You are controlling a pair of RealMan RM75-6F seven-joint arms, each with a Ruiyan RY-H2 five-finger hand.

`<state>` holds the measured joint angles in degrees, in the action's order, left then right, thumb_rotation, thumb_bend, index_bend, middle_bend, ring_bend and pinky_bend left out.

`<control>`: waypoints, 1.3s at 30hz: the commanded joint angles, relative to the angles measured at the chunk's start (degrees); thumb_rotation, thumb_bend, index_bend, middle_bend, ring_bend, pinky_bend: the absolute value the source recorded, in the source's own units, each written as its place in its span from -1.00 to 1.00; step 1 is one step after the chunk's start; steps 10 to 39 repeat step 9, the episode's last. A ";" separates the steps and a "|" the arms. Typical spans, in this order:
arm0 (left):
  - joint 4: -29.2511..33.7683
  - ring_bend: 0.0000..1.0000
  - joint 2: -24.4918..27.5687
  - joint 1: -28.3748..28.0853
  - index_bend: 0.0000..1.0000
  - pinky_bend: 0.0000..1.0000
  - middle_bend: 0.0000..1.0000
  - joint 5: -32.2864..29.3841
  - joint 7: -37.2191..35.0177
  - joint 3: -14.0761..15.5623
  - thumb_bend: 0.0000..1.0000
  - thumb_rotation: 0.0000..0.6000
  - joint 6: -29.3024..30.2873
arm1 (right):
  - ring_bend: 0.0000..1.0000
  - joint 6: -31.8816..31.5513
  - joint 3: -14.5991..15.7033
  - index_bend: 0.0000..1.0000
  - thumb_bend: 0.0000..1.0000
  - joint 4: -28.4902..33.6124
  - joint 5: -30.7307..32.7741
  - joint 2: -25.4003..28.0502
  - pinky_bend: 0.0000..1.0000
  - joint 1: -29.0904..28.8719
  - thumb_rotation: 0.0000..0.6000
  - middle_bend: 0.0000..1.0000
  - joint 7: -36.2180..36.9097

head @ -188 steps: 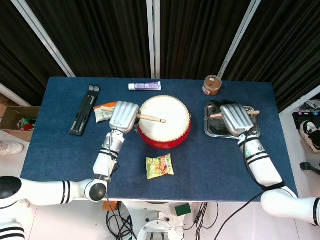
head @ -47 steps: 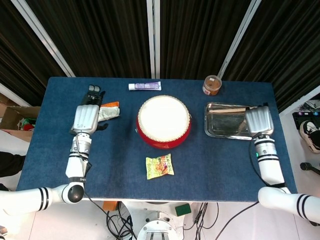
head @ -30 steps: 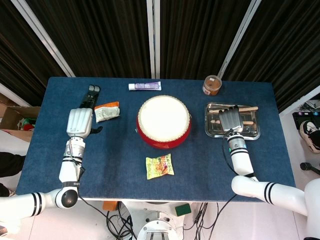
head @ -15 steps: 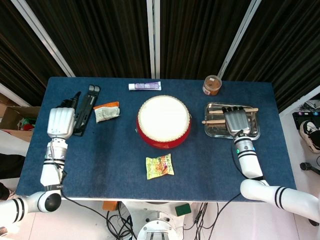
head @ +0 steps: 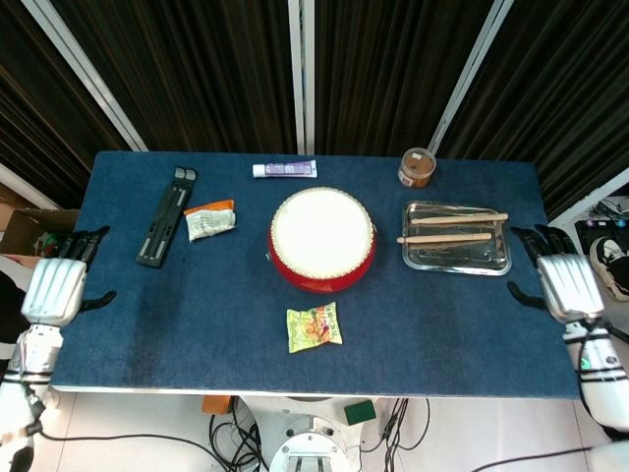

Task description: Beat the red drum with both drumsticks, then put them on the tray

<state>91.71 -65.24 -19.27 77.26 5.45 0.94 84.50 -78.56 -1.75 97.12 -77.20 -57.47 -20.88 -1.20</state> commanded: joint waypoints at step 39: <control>2.05 -0.72 -0.18 11.28 -0.78 -0.47 -0.66 8.55 -2.83 6.09 -0.88 1.00 9.42 | -0.91 -15.83 5.66 -0.78 -0.65 -12.89 -11.35 -4.07 -0.83 15.00 1.00 -0.65 14.80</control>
